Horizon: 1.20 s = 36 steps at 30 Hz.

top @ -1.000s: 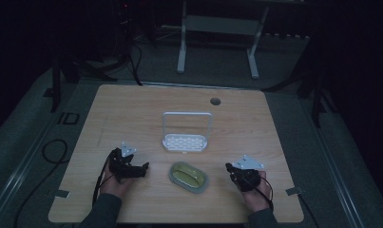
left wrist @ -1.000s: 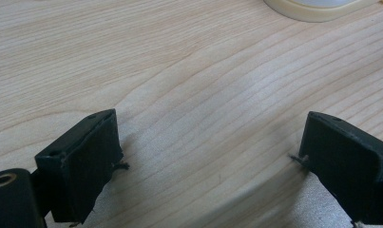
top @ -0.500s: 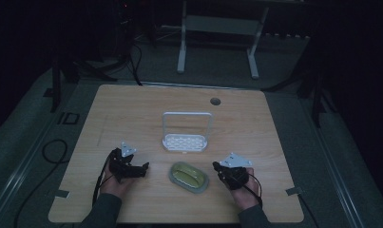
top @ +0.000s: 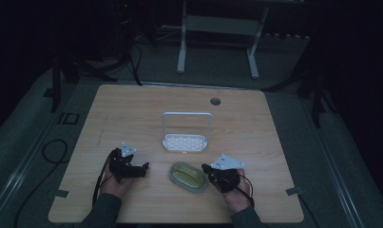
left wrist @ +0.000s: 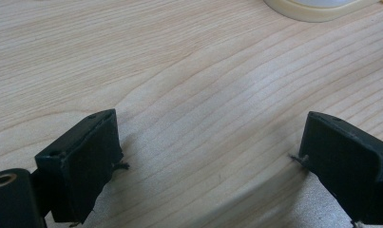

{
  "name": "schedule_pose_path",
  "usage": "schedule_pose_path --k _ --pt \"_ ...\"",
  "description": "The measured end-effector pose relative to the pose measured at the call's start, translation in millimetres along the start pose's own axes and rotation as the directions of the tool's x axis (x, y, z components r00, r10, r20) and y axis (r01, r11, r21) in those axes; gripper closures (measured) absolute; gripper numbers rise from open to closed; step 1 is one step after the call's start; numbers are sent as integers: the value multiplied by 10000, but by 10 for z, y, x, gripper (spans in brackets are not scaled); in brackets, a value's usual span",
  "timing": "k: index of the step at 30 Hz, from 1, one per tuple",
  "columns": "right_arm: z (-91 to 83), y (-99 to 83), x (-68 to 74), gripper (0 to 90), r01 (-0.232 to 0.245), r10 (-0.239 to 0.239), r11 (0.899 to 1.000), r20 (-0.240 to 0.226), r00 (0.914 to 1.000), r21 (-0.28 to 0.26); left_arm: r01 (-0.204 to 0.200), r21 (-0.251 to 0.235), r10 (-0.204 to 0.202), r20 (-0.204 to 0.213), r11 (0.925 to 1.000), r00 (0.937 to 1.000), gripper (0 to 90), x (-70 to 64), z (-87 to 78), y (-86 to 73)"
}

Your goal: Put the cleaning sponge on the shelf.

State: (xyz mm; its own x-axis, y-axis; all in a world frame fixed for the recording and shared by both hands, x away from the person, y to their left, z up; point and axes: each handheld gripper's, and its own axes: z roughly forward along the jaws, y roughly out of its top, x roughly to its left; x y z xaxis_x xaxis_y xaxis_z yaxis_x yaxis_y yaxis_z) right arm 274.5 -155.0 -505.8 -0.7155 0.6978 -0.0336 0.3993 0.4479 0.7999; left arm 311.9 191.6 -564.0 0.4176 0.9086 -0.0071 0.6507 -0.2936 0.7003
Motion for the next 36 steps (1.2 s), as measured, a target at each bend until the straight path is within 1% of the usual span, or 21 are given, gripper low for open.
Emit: schedule_pose_path --k 4,5,6,10,14,20,21,25,30,34,36 --pt "-5 25 75 900 94 -97 9999 -197 9998 -111 -1 1 1 1 10000 10000 66 0 0 0" --pt "-5 25 75 900 94 -97 9999 -197 9998 -111 -1 1 1 1 10000 10000 66 0 0 0" --pt "-5 43 109 900 140 -143 9998 -281 9995 -107 1 0 -1 2 10000 10000 66 0 0 0" --pt "17 83 160 900 293 -297 9995 -433 9986 -100 1 -1 -1 0 10000 10000 66 0 0 0" --pt "59 115 234 900 532 -534 9986 -575 9969 -58 5 -8 -5 4 10000 10000 66 0 1 0" --pt "143 163 334 900 725 -719 9974 -805 9942 52 1 -6 -1 2 10000 10000 66 0 1 0" --pt "143 163 334 900 725 -719 9974 -805 9942 52 1 -6 -1 2 10000 10000 66 0 1 0" --pt "221 200 427 900 923 -907 9957 -993 9909 116 3 -7 -3 4 10000 10000 65 0 0 0" --pt "313 171 498 900 1005 -972 9945 -1021 9900 277 0 1 0 2 10000 10000 66 0 0 0" --pt "366 126 528 900 966 -917 9944 -1040 9903 437 1 -1 -1 3 10000 10000 66 0 0 0" --pt "385 106 537 900 1030 -976 9934 -993 9903 500 2 -2 -2 1 10000 10000 66 0 0 0"
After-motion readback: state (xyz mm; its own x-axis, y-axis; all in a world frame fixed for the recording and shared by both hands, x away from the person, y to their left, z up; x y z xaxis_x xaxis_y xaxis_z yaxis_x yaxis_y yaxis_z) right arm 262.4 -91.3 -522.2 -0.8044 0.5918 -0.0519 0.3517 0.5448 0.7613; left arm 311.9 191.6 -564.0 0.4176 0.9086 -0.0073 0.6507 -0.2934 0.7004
